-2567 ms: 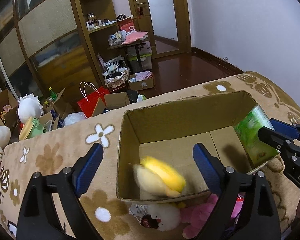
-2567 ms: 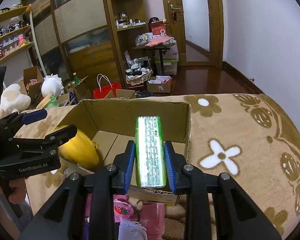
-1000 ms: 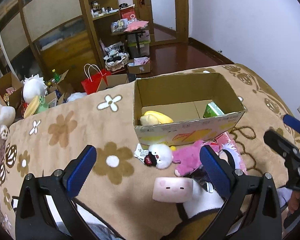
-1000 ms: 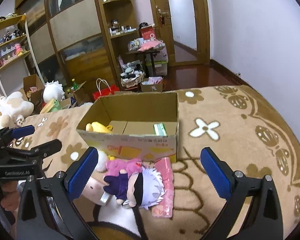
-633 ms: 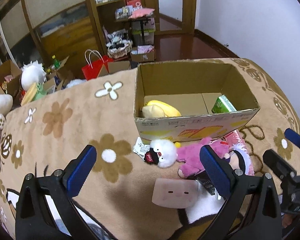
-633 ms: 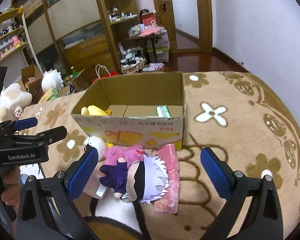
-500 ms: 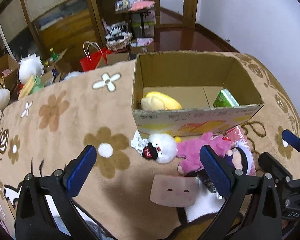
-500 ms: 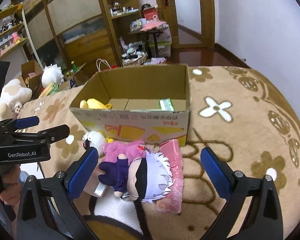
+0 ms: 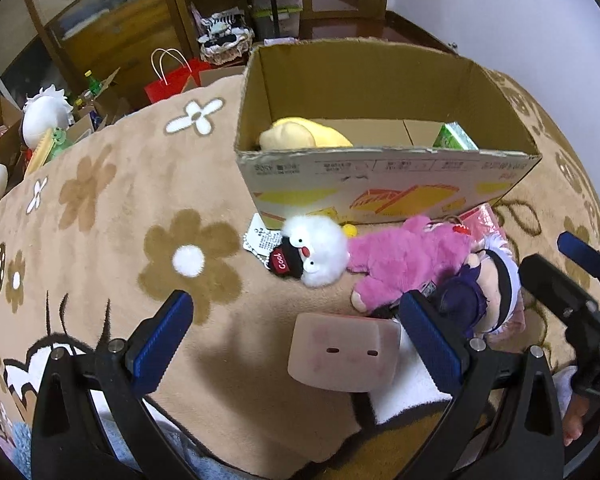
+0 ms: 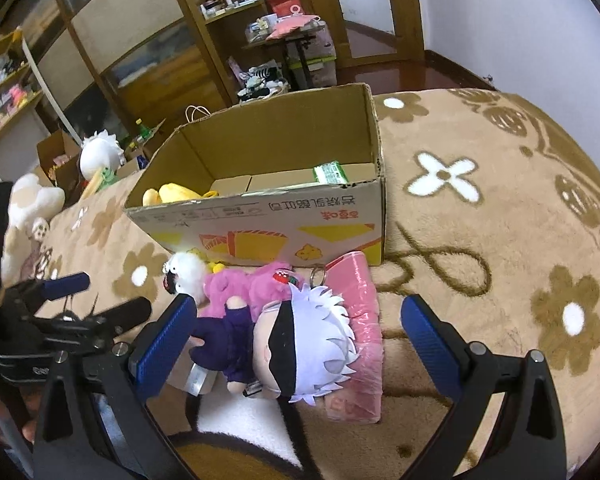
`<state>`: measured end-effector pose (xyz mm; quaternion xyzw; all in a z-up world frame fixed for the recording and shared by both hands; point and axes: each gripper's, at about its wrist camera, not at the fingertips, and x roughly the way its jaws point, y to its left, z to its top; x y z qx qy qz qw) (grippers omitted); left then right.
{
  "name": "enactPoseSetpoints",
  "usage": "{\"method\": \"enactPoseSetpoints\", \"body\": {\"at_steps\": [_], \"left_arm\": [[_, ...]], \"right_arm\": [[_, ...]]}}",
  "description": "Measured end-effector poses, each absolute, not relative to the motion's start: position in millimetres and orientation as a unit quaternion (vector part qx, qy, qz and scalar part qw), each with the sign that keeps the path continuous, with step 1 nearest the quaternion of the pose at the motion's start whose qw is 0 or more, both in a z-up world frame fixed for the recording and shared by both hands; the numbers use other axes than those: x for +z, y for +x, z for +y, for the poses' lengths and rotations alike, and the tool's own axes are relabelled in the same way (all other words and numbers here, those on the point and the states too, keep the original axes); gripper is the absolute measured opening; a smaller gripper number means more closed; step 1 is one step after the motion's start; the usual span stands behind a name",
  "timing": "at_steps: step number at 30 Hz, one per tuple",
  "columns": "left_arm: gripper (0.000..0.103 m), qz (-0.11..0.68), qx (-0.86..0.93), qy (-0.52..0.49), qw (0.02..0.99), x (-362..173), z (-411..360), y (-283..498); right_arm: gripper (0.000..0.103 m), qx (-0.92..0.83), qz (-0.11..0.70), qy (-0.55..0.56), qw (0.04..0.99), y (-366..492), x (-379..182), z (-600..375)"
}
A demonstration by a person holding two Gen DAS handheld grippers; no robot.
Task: Organize soft objects
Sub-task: 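Move both tools back toward the remaining toys in front of the box, then grasp the pink marshmallow plush with the left gripper while the right gripper grasps the white-haired doll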
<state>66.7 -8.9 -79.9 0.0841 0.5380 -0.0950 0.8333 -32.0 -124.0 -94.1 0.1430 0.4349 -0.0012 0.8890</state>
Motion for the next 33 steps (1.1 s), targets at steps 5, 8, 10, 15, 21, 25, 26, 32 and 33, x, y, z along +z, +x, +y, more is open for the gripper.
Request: {"method": "enactPoseSetpoints", "body": {"at_steps": [5,8,10,15,21,25,26,32,33], "left_arm": [[0.102,0.559,-0.104,0.087,0.818,-90,-15,68],[0.102,0.569,-0.109,0.092,0.81,-96,-18,68],[0.102,0.576,-0.112,0.092,0.805,-99,-19,68],[0.102,0.592,-0.114,0.098,0.792,-110,-22,68],[0.102,0.614,-0.11,0.102,0.775,-126,-25,70],[0.102,0.626,-0.108,0.101,0.766,-135,-27,72],[0.102,0.628,-0.106,0.102,0.764,-138,-28,72],[0.102,0.63,-0.103,0.1,0.763,-142,-28,74],[0.102,0.632,-0.103,0.098,0.762,-144,-26,76]], "right_arm": [[0.103,0.005,0.44,0.165,0.883,-29,-99,-127],[0.103,0.008,0.445,0.174,0.878,-27,-102,-129],[0.103,0.007,0.448,0.173,0.877,-26,-103,-129],[0.103,0.007,0.46,0.177,0.87,-23,-110,-128],[0.103,0.029,0.473,0.177,0.862,-19,-117,-121],[0.103,0.037,0.485,0.17,0.857,-13,-123,-114],[0.103,0.039,0.49,0.169,0.854,-11,-126,-113],[0.103,0.05,0.51,0.178,0.84,-1,-142,-108],[0.103,0.049,0.51,0.182,0.839,0,-143,-109]]}}
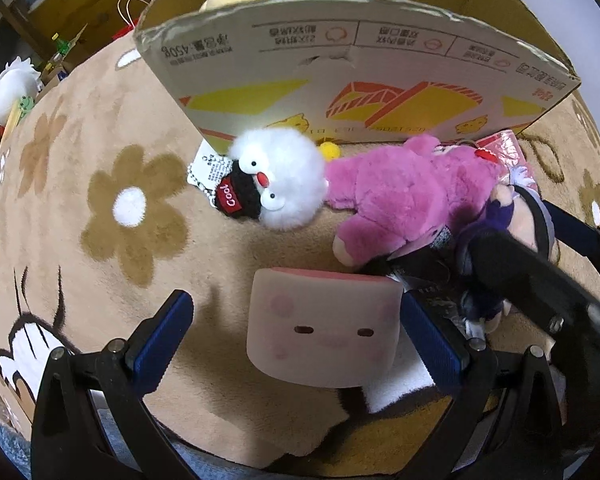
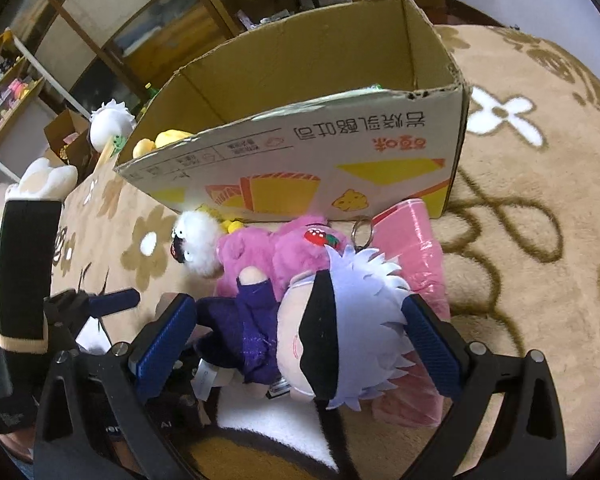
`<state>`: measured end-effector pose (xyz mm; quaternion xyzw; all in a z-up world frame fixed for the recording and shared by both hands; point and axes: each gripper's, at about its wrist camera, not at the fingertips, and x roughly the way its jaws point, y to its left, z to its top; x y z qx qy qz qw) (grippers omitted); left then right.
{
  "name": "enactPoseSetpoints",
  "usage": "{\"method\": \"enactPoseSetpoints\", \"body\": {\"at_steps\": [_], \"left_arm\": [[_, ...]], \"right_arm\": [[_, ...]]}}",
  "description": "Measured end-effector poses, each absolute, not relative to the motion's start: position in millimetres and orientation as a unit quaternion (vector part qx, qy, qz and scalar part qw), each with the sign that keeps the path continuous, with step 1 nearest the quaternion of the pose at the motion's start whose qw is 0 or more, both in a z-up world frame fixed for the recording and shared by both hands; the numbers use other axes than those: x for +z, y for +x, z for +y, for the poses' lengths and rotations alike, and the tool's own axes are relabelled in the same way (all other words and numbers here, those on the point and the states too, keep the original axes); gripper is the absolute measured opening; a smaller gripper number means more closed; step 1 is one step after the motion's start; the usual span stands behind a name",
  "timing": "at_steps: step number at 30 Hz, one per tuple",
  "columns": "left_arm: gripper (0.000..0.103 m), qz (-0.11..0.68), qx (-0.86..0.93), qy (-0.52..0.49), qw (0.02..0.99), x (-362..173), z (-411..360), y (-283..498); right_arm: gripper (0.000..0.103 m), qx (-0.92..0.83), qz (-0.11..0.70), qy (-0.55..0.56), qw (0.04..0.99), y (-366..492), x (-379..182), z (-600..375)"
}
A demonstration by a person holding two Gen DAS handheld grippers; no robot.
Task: Organize soft objects
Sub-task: 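Grasp the pink marshmallow plush with the left gripper while the right gripper grasps the white-haired doll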
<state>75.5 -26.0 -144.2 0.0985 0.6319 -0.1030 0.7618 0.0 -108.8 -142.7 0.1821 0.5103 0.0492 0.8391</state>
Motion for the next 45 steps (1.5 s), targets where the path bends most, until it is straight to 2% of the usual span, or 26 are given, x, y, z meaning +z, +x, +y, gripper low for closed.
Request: {"method": "enactPoseSetpoints", "body": {"at_steps": [4,7,12,15,18,20,27,28,38,45], "left_arm": [[0.102,0.638,-0.102,0.102,0.757,-152,-23,79],[0.095,0.642,-0.108,0.094,0.753,-155,-23,79],[0.07,0.66,-0.13,0.057,0.737,-165,-25,77],[0.061,0.654,-0.132,0.061,0.743,-163,-25,76],[0.055,0.647,-0.135,0.06,0.748,-158,-27,69],[0.052,0.643,-0.134,0.062,0.752,-152,-25,68],[0.049,0.619,-0.125,0.077,0.772,-133,-28,63],[0.049,0.614,-0.124,0.076,0.775,-128,-27,62],[0.049,0.561,-0.117,0.069,0.816,-90,-21,56],[0.049,0.486,-0.111,0.05,0.866,-47,-11,49]], "right_arm": [[0.103,0.051,0.524,0.199,0.827,2,-149,-115],[0.103,0.047,0.533,0.199,0.821,2,-152,-116],[0.103,0.053,0.538,0.185,0.821,2,-154,-108],[0.102,0.051,0.53,0.195,0.824,-1,-152,-109],[0.091,0.044,0.52,0.202,0.829,-5,-146,-115],[0.079,0.04,0.517,0.205,0.83,-7,-143,-118],[0.067,0.034,0.51,0.214,0.833,-10,-141,-125],[0.049,0.032,0.507,0.207,0.836,-10,-139,-123],[0.05,0.031,0.485,0.169,0.857,-19,-121,-117],[0.05,0.012,0.439,0.156,0.885,-31,-88,-123]]}}
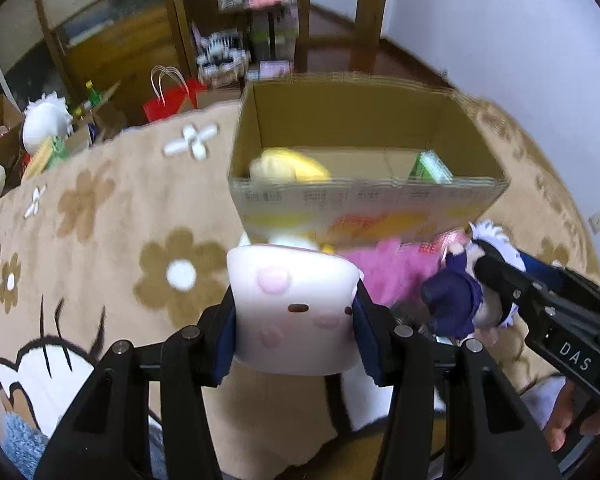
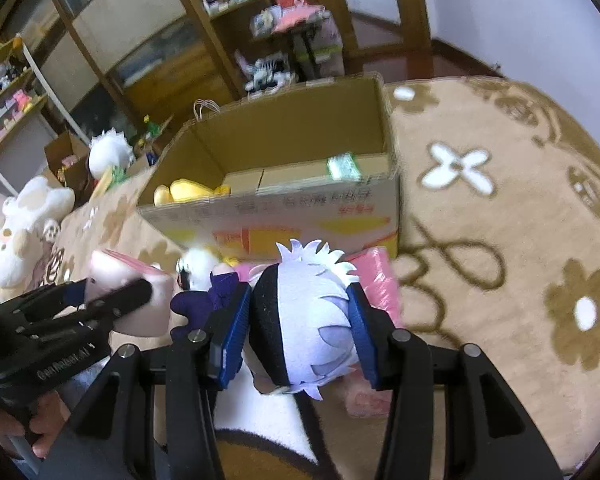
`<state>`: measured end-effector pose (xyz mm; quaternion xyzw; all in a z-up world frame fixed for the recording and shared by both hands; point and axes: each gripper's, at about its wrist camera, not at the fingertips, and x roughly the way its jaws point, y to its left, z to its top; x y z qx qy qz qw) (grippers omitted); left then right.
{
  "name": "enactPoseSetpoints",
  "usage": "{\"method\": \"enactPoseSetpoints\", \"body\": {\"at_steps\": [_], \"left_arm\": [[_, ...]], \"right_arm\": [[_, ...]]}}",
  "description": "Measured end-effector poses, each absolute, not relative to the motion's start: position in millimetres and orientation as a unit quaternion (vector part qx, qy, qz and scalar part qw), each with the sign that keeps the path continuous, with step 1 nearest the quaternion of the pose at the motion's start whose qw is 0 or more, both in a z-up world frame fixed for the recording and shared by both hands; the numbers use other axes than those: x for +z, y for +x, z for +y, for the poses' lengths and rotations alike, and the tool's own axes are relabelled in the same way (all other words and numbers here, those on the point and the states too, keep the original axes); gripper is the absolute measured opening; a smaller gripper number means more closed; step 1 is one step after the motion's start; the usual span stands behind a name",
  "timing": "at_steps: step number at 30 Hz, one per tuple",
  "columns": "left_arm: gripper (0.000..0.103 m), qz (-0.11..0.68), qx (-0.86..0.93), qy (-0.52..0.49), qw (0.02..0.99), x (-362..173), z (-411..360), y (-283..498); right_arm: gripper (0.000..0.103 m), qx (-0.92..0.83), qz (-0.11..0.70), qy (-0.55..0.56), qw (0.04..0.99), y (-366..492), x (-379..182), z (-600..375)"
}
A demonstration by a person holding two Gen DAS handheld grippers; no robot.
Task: Organize soft objects
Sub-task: 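Grasp the pink marshmallow plush with the left gripper while the right gripper grasps the white-haired doll, then lift both plushes over the box and open both grippers to drop them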
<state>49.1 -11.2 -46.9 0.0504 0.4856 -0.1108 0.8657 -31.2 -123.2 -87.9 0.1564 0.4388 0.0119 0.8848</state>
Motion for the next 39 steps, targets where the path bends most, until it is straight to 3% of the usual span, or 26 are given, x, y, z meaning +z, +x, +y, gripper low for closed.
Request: {"method": "enactPoseSetpoints", "body": {"at_steps": [18,39], "left_arm": [[0.05,0.324,-0.118,0.05,0.937,16,-22,79],[0.053,0.34,-0.118,0.063,0.931,-19,-30,129]], "right_arm": [[0.05,-0.021,0.285,0.147,0.947,-24,-15,-142],[0.051,-0.016,0.294,0.085,0.952,25,-37,-139]]}}
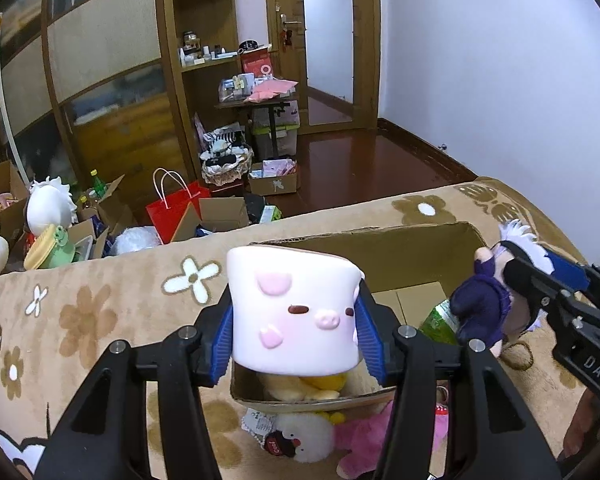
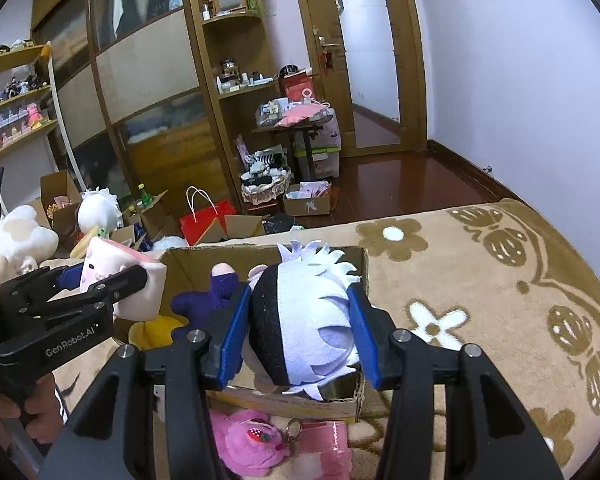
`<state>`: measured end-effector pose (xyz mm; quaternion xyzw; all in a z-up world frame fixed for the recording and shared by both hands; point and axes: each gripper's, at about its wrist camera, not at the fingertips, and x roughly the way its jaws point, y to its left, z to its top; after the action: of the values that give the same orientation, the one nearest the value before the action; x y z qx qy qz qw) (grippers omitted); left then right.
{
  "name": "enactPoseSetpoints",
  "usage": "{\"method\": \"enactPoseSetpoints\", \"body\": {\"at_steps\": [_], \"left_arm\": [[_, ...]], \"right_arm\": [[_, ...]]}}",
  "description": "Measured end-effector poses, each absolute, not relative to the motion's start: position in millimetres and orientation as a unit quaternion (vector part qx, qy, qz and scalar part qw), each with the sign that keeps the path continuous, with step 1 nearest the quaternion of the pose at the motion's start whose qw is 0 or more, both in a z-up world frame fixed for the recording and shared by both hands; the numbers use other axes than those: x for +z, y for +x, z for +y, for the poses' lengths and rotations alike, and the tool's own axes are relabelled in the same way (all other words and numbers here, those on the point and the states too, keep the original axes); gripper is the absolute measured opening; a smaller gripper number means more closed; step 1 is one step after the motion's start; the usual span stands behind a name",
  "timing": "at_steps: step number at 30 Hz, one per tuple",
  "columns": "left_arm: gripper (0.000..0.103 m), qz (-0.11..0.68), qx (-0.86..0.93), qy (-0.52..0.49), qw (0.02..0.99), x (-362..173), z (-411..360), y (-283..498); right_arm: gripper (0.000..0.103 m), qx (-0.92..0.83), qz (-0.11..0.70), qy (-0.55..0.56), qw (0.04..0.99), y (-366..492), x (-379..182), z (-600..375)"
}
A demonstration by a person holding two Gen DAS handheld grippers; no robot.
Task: Organize soft objects
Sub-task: 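Lift both plushes over the box and open both grippers to drop them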
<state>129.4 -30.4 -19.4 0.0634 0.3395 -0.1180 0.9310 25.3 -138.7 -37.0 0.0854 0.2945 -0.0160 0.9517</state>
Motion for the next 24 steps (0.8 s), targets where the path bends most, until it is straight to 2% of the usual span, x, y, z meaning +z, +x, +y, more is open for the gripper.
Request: {"method": "enactPoseSetpoints", "body": {"at_steps": [24], "left_arm": [[0.06,0.382,-0.135,0.069,0.912,-39,-42,141]], "right_arm": [[0.053,-0.008,0.32,0.08,0.944,35,-55,-135]]}}
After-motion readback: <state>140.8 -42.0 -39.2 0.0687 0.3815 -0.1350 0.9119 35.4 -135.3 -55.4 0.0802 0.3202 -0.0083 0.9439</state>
